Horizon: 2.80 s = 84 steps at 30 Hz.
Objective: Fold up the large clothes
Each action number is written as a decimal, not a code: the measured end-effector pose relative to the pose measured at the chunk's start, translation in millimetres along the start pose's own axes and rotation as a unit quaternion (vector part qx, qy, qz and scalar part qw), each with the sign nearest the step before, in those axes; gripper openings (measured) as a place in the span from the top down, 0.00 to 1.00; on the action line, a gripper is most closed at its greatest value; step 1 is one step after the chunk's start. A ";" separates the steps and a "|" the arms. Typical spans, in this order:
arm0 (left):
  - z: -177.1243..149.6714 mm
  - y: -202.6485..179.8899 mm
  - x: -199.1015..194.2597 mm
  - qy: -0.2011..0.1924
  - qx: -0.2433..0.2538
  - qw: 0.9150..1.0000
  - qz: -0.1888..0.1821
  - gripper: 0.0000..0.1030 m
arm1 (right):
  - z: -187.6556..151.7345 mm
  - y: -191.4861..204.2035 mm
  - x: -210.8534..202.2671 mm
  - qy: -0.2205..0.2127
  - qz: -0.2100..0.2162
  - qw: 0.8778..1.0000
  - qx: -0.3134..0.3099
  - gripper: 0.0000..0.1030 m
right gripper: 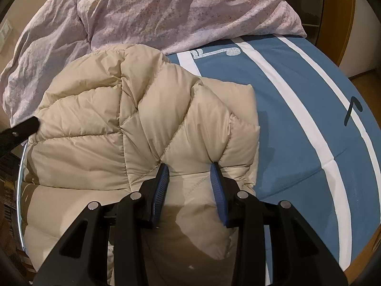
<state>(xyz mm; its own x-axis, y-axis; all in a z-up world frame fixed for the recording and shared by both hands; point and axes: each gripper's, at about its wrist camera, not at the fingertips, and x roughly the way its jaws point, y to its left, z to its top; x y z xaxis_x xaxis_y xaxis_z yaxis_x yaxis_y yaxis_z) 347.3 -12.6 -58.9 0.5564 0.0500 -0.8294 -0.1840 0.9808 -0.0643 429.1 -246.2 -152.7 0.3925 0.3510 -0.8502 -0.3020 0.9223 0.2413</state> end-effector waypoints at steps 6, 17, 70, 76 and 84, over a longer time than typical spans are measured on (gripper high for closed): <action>-15.4 -7.5 26.5 0.008 0.022 0.999 0.036 0.30 | -0.3 -2.4 1.2 0.000 0.003 1.000 0.003 0.63; -31.8 -7.7 48.8 0.008 0.026 0.999 0.046 0.28 | -0.4 -4.1 1.3 0.000 0.006 1.000 0.007 0.61; -35.6 -4.2 54.8 -0.009 0.007 0.999 0.036 0.22 | 2.1 7.7 13.2 -0.078 -0.041 0.996 -0.016 0.46; -36.2 -2.9 55.4 -0.019 0.004 0.999 0.034 0.21 | -1.0 9.5 16.5 -0.095 -0.048 0.994 -0.023 0.44; -40.2 -2.5 54.2 -0.036 -0.001 0.999 0.035 0.20 | -6.2 7.8 17.6 -0.117 -0.044 0.992 -0.021 0.42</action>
<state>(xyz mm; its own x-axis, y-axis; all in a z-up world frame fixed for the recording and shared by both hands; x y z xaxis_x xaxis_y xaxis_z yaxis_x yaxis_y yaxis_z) 345.3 -19.9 -126.0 0.5995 0.1325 -0.7893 -0.2267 0.9739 -0.0087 428.2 -233.9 -168.6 0.6080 0.3019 -0.7343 -0.2920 0.9451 0.1468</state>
